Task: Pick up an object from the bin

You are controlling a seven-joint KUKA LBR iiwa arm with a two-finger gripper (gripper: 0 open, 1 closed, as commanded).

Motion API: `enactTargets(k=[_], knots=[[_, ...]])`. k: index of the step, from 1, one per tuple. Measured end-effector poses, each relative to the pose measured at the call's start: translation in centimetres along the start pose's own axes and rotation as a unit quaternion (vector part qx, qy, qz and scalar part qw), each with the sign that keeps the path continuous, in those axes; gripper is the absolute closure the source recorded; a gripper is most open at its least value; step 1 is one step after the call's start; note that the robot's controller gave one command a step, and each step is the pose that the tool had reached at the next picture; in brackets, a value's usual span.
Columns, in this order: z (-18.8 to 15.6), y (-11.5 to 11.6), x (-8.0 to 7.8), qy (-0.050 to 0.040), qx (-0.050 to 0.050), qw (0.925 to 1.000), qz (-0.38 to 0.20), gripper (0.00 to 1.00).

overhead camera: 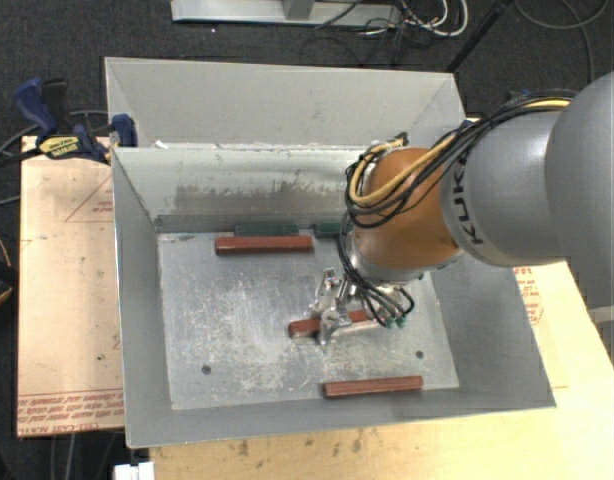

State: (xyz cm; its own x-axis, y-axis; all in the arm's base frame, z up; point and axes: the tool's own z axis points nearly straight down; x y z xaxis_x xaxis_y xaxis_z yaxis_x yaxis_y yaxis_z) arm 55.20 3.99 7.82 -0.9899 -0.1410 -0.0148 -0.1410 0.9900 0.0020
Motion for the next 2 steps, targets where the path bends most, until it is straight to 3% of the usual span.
enactTargets(k=[1,2], knots=[[0.0,0.0,0.0,0.0,0.0,1.0,0.0,1.0],[-19.4,-1.6,-1.4,0.0072,0.001,1.0,0.007,1.0]])
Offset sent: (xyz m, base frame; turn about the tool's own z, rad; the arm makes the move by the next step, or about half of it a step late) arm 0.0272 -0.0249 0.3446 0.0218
